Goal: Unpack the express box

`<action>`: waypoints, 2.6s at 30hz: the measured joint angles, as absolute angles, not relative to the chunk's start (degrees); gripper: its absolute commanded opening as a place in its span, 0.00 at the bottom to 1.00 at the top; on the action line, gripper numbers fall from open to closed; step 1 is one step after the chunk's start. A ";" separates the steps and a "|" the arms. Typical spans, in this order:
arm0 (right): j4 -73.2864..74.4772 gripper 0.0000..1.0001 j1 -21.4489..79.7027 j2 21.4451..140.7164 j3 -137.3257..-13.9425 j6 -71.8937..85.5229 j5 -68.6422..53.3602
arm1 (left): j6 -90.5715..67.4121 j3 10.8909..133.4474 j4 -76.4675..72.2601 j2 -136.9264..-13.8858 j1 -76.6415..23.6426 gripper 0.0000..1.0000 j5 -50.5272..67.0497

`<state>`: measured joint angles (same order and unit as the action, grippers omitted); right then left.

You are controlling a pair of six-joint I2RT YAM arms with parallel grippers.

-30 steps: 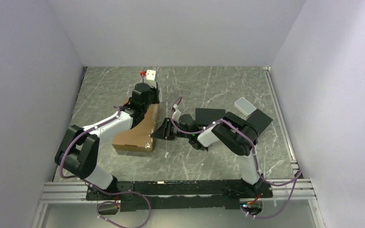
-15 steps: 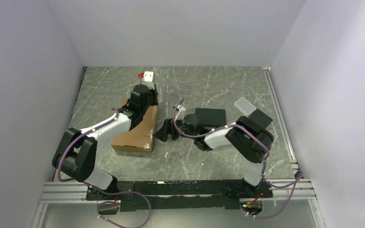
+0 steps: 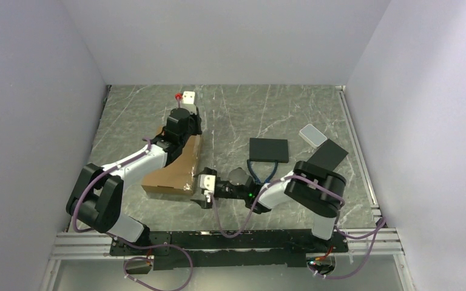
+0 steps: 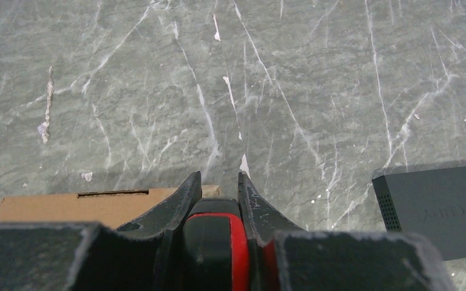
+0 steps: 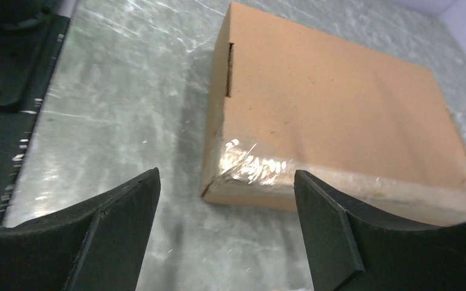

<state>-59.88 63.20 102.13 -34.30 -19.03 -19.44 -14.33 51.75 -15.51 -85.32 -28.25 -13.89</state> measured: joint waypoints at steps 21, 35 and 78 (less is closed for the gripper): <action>-52.62 0.58 69.84 117.84 -52.01 -42.92 -4.91 | -14.81 51.51 -14.76 -84.75 -28.27 0.00 -14.02; -52.60 0.50 70.52 119.09 -54.61 -36.14 -0.27 | -17.65 44.56 -8.64 -73.30 -28.73 0.00 -13.30; 0.32 0.76 40.60 111.74 -77.54 57.69 -3.66 | -17.06 40.21 -4.47 -66.78 -31.35 0.00 -12.93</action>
<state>0.32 40.60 111.74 -77.54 57.69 -3.66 -17.06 40.21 -4.47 -66.78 -31.35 -12.93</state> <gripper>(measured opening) 0.832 0.273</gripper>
